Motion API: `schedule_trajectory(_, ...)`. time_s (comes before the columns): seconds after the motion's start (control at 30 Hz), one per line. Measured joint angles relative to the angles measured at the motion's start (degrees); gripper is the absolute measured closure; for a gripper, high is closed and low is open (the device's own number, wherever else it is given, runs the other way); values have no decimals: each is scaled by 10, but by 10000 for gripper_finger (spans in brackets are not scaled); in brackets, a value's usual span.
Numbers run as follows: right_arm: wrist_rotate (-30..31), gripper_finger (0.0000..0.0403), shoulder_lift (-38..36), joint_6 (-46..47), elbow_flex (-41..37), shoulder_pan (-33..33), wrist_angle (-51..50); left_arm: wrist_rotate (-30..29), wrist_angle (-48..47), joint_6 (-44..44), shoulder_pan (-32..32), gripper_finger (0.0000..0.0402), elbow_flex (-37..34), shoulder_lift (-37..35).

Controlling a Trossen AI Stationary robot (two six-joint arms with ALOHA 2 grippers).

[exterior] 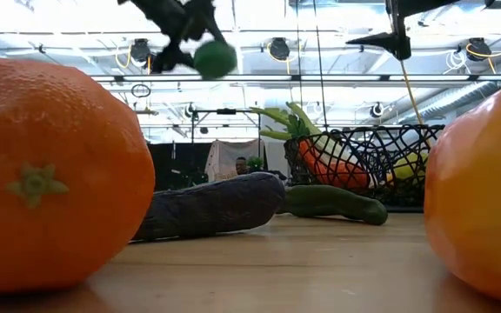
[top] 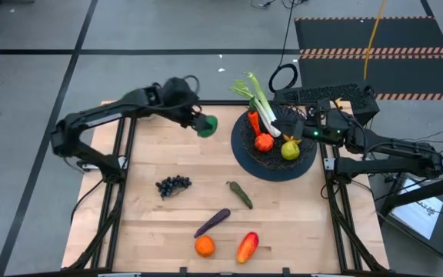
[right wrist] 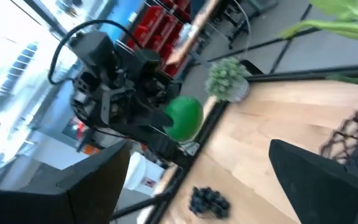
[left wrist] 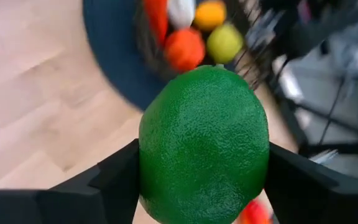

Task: Build produce basket
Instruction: Put the green lime into the black woven basket

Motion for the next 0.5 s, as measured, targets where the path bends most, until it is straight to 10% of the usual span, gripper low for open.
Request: schedule_trajectory(0.5,-136,26,0,-29,0,5,22,-48,73,-329,-79,118,0,-94)
